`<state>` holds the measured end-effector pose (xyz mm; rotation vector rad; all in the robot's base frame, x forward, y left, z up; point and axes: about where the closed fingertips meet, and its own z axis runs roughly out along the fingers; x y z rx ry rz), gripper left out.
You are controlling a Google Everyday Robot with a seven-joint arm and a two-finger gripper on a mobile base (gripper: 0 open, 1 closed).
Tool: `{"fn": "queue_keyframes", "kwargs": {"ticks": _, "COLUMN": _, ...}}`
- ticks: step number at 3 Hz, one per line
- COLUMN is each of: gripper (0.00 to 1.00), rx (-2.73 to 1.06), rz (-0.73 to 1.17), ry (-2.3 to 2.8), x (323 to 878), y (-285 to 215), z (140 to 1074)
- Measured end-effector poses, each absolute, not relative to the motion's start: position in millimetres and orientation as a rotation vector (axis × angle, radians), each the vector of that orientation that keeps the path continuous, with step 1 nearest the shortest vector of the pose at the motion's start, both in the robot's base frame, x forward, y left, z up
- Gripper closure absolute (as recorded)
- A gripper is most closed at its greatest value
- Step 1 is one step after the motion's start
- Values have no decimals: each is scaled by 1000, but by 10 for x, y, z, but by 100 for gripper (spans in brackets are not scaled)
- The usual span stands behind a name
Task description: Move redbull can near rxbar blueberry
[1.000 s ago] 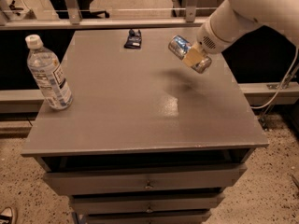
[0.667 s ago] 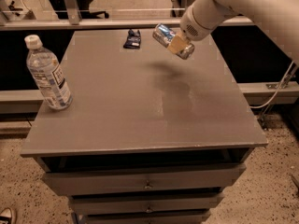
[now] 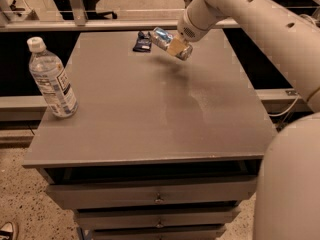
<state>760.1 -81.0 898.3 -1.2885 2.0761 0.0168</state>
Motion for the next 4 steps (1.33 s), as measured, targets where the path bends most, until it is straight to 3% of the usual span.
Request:
{"fn": "queue_keyframes", "kwargs": {"ticks": 1, "gripper": 100, "rx": -1309, "rz": 1, "ry": 2092, "x": 7834, "y": -869, "z": 8808}}
{"fn": "queue_keyframes", "kwargs": {"ticks": 2, "gripper": 82, "rx": -1341, "rz": 2, "ry": 2105, "x": 7938, "y": -895, "z": 8682}}
{"fn": "queue_keyframes", "kwargs": {"ticks": 4, "gripper": 35, "rx": -1375, "rz": 7, "ry": 2125, "x": 8004, "y": -918, "z": 8554}}
